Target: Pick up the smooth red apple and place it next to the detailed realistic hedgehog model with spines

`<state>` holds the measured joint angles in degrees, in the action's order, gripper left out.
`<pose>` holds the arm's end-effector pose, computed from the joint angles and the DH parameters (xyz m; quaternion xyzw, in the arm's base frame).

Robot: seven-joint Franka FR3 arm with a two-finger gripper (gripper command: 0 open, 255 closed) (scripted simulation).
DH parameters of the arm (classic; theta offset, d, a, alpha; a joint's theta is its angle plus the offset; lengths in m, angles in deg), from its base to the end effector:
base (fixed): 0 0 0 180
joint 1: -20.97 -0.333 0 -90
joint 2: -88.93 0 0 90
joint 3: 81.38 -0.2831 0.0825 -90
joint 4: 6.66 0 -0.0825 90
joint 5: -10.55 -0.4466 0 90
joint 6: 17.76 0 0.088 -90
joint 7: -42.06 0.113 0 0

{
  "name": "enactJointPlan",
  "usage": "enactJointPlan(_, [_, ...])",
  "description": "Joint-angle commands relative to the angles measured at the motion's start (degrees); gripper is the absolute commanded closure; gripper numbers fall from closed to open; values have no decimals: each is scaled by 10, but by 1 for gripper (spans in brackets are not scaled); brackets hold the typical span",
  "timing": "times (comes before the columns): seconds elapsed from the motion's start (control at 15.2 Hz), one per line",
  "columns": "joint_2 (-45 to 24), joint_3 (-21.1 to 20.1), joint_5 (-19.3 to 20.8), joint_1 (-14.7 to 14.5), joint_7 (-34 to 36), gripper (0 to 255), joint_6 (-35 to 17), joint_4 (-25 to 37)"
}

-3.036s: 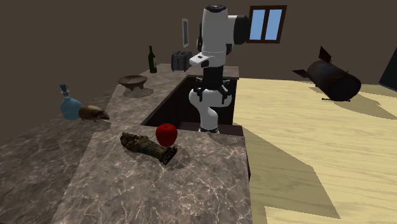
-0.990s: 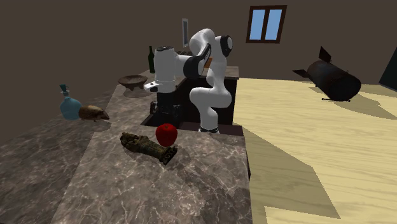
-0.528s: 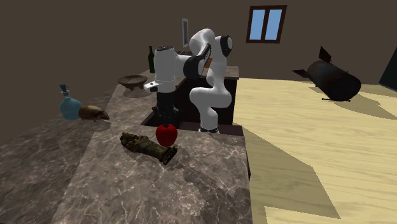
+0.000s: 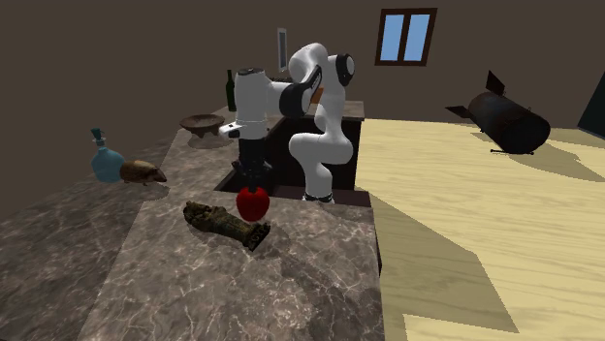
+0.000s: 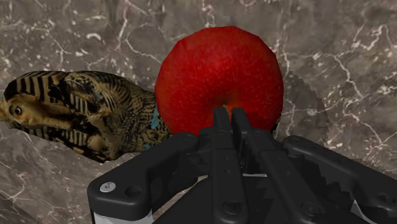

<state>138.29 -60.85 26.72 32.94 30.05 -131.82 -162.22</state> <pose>0.3397 -0.2104 0.4161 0.9954 -0.0758 0.0558 0.0162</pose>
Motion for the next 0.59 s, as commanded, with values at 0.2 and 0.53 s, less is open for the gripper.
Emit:
enactJointPlan(0.2, [6,-9,-9,-4,-1,255,39,33])
enactJointPlan(0.53, [7,-18,-18,-8,-3,255,77,70])
